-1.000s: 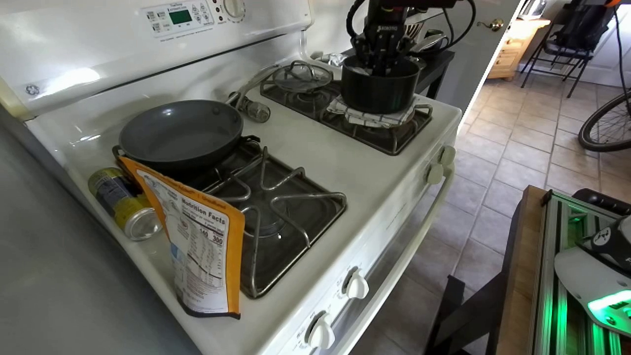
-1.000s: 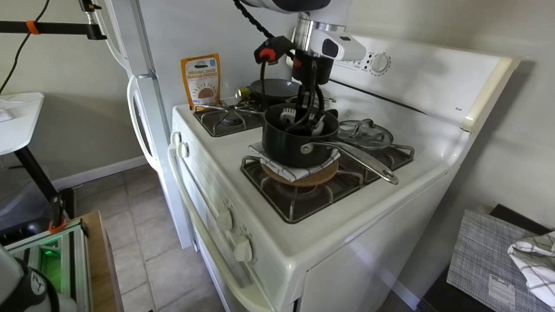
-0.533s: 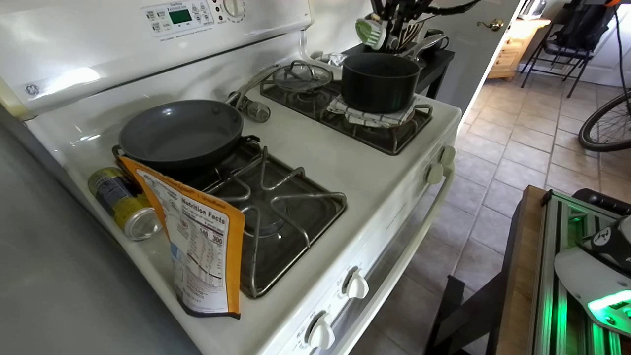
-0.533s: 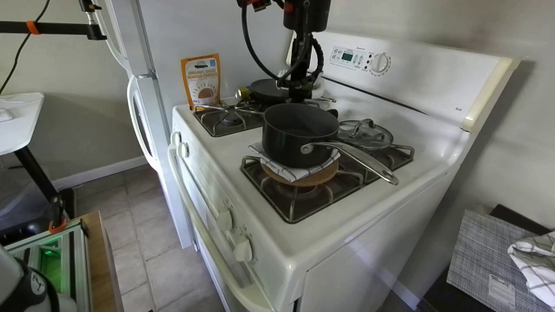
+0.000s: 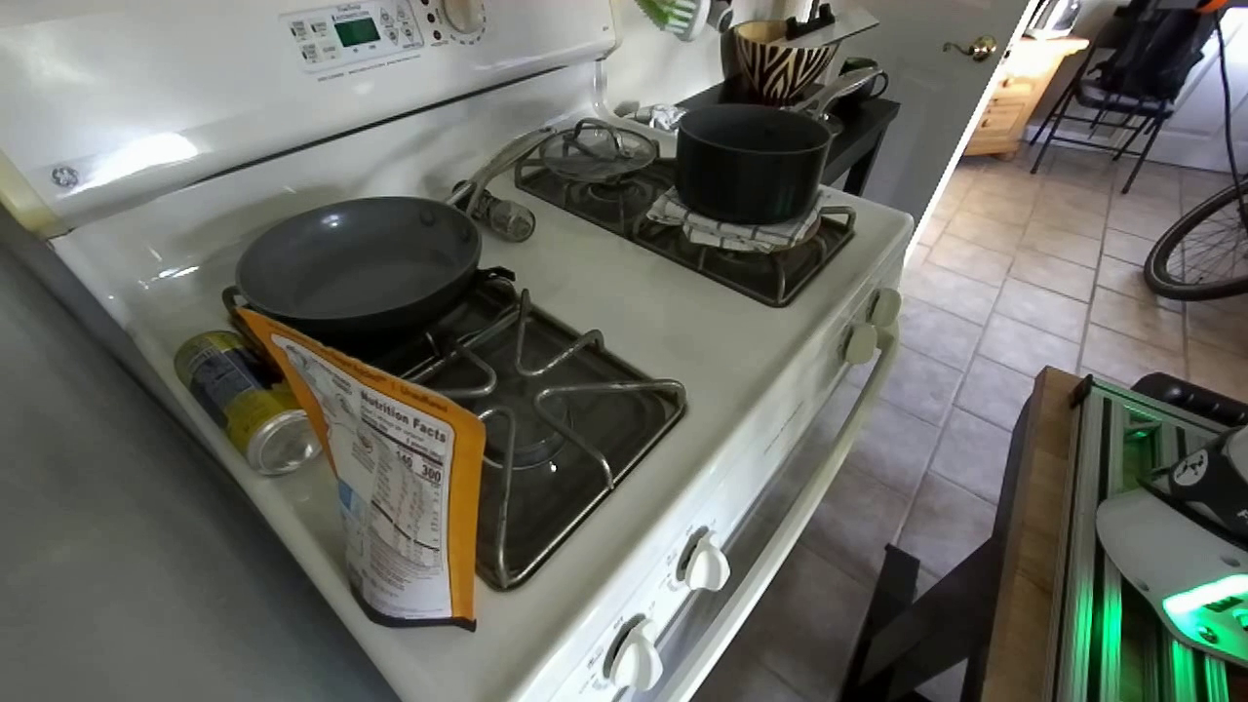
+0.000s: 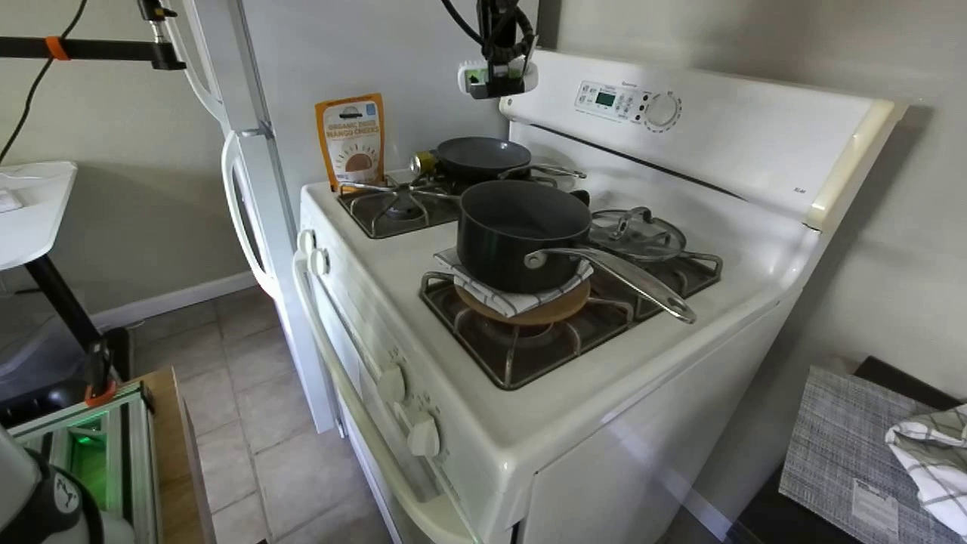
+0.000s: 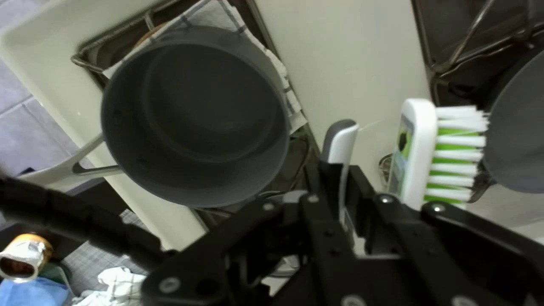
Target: Put the brush in the pan.
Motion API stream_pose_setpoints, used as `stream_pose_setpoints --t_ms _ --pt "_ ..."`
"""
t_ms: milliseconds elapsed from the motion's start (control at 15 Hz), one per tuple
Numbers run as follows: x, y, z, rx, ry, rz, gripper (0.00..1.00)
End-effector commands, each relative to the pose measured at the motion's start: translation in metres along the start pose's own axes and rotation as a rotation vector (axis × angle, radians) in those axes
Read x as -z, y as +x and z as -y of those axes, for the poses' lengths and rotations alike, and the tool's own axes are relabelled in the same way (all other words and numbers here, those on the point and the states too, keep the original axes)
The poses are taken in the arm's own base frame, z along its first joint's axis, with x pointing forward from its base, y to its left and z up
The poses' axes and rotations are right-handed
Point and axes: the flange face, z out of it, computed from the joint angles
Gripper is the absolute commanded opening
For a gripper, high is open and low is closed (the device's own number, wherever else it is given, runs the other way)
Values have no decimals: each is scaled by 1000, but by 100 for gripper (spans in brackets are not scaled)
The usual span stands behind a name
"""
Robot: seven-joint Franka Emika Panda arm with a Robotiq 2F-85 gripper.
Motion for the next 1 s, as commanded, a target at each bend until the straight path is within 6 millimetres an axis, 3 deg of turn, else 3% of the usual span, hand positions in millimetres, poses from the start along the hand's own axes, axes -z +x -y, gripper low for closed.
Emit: stream_pose_setpoints --t_ms 0,267,333,667,933 --pt "1 -2 9 11 2 0 14" --pt "-1 3 2 -2 0 2 14" --pt "-6 7 9 -11 14 -8 4" --pt "-38 54 79 126 -58 -61 4" --pt "-68 65 147 296 -24 -59 4"
